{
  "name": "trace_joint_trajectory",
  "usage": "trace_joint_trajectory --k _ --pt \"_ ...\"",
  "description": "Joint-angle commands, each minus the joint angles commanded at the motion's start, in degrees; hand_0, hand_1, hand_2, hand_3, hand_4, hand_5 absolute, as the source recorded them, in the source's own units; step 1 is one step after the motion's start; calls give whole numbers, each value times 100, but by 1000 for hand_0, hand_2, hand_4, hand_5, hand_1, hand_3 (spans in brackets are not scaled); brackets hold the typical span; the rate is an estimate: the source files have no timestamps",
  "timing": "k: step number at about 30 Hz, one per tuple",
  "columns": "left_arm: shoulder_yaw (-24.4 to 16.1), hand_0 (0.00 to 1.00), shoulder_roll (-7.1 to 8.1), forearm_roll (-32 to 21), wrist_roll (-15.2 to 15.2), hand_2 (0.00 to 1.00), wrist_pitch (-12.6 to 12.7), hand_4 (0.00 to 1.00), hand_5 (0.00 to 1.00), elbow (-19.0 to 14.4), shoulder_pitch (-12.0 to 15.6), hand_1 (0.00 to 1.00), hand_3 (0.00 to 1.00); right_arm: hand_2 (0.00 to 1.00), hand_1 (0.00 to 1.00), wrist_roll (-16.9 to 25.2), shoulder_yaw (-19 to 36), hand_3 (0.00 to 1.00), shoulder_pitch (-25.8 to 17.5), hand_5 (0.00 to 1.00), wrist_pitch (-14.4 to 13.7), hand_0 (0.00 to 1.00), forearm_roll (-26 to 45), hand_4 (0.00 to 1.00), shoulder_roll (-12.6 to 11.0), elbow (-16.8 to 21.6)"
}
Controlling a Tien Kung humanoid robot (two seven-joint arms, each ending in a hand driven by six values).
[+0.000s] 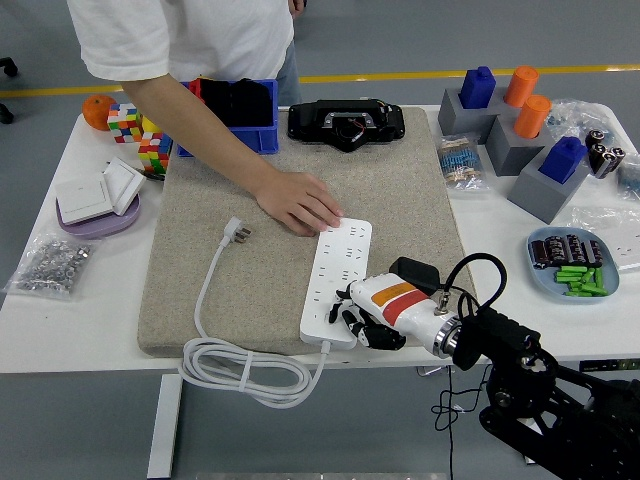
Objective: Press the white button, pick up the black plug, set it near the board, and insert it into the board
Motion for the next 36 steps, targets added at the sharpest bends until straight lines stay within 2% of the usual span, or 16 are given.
trace_joint_trajectory --k 9,12,16,20,21,26,27,32,33,36 --pt "9 773 0 -3 1 667 -2 650 542 0 -26 710 734 90 2 49 60 541 -14 2 6 2 -67 307 -23 83" --pt "27 773 3 -24 -6 667 -1 650 542 0 -29 710 734 90 2 98 302 541 -117 2 -57 2 -73 307 -5 331" --pt "-13 773 9 31 10 667 -2 651 542 0 -16 709 734 87 2 177 823 536 -291 2 -234 2 -181 309 13 881" --pt "4 773 11 15 6 667 -4 651 542 0 -19 709 734 87 2 241 1154 536 -441 2 -384 2 -247 309 -24 1184" --pt "6 774 11 14 5 667 -4 651 542 0 -21 709 734 203 163 251 1284 576 -513 2 -441 311 -207 459 -53 1275" --pt "15 774 11 9 2 667 -5 651 542 0 -27 709 734 203 163 115 1705 576 -719 2 -345 311 12 459 -108 1242" --pt "17 774 10 12 4 667 -6 651 542 0 -32 710 734 646 666 25 1790 684 -759 105 -260 680 15 832 -101 1192" --pt "15 774 18 35 8 667 -8 651 542 0 -33 710 734 646 666 -150 2003 684 -922 105 -138 680 186 832 -88 1014" --pt "7 774 20 45 9 667 -7 651 543 0 -32 709 734 847 857 -155 2011 862 -941 255 -137 870 240 998 -84 989" --pt "12 774 23 41 8 667 -7 651 543 0 -25 709 734 847 857 -83 2038 862 -1035 255 -220 870 572 998 -42 816"
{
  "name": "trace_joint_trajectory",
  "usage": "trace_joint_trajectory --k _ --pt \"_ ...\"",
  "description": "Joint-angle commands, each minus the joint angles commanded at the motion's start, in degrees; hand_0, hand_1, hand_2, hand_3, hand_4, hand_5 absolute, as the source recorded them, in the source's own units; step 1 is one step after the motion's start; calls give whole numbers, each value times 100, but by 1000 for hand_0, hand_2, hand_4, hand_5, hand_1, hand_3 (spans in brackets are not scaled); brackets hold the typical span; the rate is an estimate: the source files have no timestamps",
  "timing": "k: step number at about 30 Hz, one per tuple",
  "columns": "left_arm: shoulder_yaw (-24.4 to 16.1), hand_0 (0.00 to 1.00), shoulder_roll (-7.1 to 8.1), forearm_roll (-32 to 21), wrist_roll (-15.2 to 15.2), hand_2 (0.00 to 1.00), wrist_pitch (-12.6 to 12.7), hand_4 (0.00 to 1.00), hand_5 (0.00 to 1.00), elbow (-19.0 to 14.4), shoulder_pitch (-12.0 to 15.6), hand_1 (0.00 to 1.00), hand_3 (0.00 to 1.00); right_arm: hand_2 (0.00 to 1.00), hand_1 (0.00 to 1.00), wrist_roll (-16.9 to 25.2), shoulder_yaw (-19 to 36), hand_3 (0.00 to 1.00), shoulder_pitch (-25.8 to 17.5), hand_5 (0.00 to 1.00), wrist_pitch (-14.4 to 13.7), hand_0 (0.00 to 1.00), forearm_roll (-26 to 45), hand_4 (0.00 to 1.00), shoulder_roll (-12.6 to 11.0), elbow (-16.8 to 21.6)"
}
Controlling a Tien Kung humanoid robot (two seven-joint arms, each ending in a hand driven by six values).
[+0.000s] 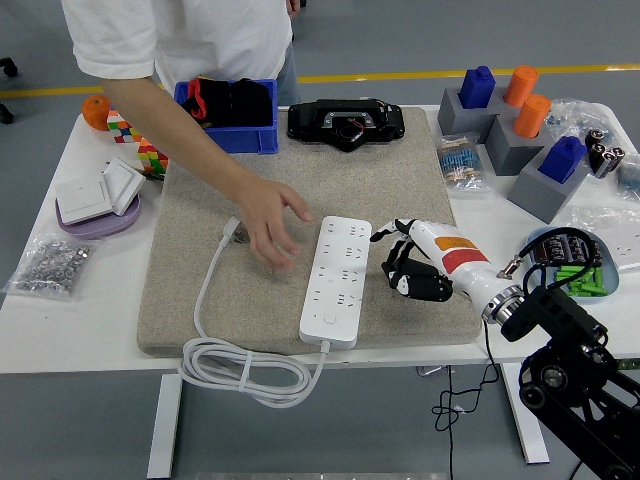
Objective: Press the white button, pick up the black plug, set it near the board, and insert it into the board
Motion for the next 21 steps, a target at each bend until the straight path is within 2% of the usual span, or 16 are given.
trace_joint_trajectory --k 2,3,8,9,14,15,20,21 --pt "-3 774 -2 2 0 667 1 651 543 0 4 709 734 847 857 38 10 862 -32 255 -27 870 166 998 28 -102" --pt "-8 774 -4 4 1 666 1 650 543 0 5 709 734 891 896 60 27 913 -54 361 -36 891 296 998 53 -209" --pt "3 774 -15 -22 -8 666 3 650 543 0 9 709 734 891 896 250 124 913 -98 361 -214 891 473 998 108 -533" --pt "-1 774 -19 -22 -6 667 3 651 542 0 12 710 735 827 840 281 142 846 -101 329 -236 874 474 998 113 -603" --pt "-5 774 -32 -34 -7 667 6 651 542 0 20 710 735 827 840 440 173 846 -103 329 -344 874 564 998 123 -888" --pt "-6 774 -34 -37 -8 666 6 651 543 0 16 710 734 743 772 491 178 781 -97 257 -377 818 580 998 125 -952" --pt "-15 774 -35 -35 -11 666 8 651 543 0 7 710 734 743 772 609 163 781 -73 257 -401 818 568 998 118 -1177" --pt "-14 774 -36 -37 -12 666 8 651 543 0 7 710 734 681 723 626 157 693 -70 160 -407 792 569 911 117 -1203"
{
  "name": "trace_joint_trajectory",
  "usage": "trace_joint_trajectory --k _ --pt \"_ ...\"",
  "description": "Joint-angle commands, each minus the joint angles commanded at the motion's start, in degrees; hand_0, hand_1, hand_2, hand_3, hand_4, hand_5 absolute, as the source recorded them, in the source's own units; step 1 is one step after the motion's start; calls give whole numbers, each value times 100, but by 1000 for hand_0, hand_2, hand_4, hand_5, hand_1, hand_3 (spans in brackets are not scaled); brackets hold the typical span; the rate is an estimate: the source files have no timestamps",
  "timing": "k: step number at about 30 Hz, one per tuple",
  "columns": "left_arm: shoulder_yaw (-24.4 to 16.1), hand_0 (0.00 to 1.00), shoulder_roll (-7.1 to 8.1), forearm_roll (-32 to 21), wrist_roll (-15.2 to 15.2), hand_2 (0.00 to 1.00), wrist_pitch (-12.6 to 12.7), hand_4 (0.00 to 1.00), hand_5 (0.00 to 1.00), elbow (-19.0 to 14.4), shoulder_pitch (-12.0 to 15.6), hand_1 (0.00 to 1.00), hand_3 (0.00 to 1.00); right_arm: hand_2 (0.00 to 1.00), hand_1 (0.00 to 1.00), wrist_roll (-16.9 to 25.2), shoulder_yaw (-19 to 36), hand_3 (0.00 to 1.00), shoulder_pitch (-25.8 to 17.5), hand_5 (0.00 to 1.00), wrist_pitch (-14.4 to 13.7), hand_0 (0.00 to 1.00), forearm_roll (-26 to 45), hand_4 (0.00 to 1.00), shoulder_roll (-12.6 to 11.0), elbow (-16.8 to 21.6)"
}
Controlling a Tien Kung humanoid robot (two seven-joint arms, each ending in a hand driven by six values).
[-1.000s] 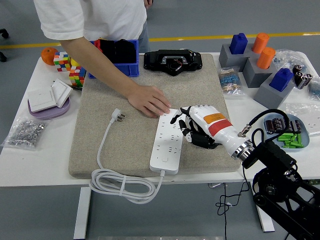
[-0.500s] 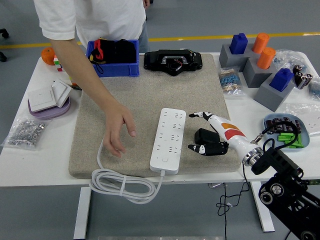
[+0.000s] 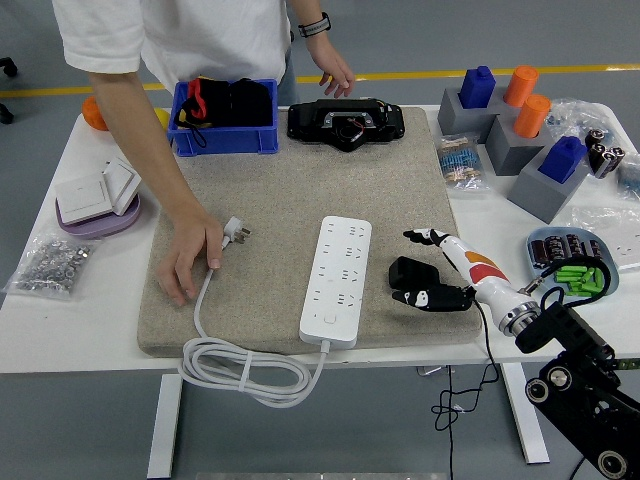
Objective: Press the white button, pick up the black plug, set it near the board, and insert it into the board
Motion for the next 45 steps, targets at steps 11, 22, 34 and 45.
trace_joint_trajectory --k 11,22,34,45 --pt "4 773 -9 -16 -1 666 3 651 543 0 1 709 734 667 699 193 -234 664 101 115 -113 777 133 841 26 -398" --pt "11 773 -11 -35 -5 666 4 651 543 0 -4 709 734 583 624 360 -382 620 215 58 -238 686 259 708 65 -574" --pt "13 773 -13 -38 -6 667 5 650 543 0 -6 710 734 359 327 866 -473 540 222 2 -629 415 424 676 61 -669" --pt "7 773 -14 -44 -10 666 5 651 543 0 -5 710 734 348 250 1033 -403 521 184 2 -796 344 423 617 40 -327"
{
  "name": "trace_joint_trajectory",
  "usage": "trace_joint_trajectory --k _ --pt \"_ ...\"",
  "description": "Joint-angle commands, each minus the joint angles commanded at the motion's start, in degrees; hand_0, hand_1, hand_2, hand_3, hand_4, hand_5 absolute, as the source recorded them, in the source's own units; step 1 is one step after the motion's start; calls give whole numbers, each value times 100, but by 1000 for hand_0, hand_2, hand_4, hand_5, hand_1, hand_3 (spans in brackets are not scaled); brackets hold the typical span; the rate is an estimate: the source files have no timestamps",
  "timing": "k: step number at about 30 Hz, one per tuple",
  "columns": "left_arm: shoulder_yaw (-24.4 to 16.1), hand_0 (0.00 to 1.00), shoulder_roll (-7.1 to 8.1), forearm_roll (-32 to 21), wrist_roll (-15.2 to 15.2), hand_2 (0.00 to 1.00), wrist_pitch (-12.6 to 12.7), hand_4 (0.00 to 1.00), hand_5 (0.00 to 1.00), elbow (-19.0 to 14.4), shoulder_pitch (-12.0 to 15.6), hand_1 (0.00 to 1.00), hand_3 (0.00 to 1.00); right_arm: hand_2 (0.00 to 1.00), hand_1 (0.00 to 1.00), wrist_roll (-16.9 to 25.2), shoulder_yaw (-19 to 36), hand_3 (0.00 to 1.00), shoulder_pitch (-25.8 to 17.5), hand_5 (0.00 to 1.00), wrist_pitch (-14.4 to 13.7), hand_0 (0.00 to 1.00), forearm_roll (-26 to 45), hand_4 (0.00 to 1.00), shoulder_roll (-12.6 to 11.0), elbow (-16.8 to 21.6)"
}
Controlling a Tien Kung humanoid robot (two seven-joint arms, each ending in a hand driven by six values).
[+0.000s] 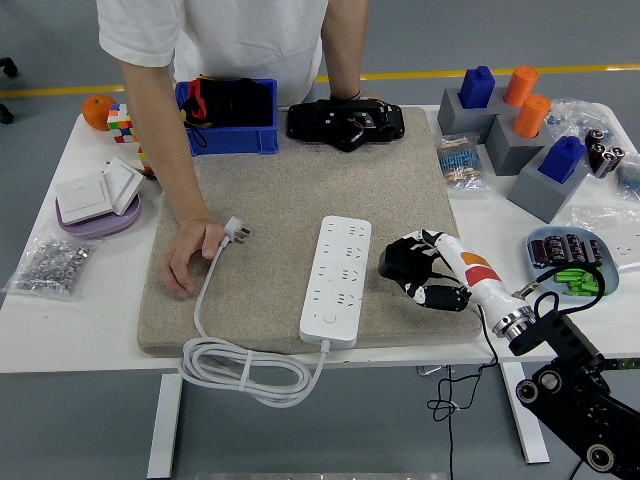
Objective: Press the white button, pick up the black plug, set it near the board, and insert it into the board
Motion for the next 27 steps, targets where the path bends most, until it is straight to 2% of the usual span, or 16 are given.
trace_joint_trajectory --k 4,9,18,27 --pt "-10 773 2 16 3 665 0 651 543 0 -1 709 734 344 246 -12 -68 519 51 2 -34 337 -19 616 13 249" --pt "1 773 3 2 3 665 0 651 543 0 -2 709 734 344 246 -12 -279 519 154 2 -38 337 8 616 48 364" --pt "29 773 29 3 15 666 -7 651 545 0 -22 709 734 349 250 37 -911 525 574 2 -46 351 147 615 231 31" --pt "54 773 54 44 26 666 -26 651 545 0 -41 710 734 349 251 130 -1024 525 730 2 -90 351 160 613 416 -318"
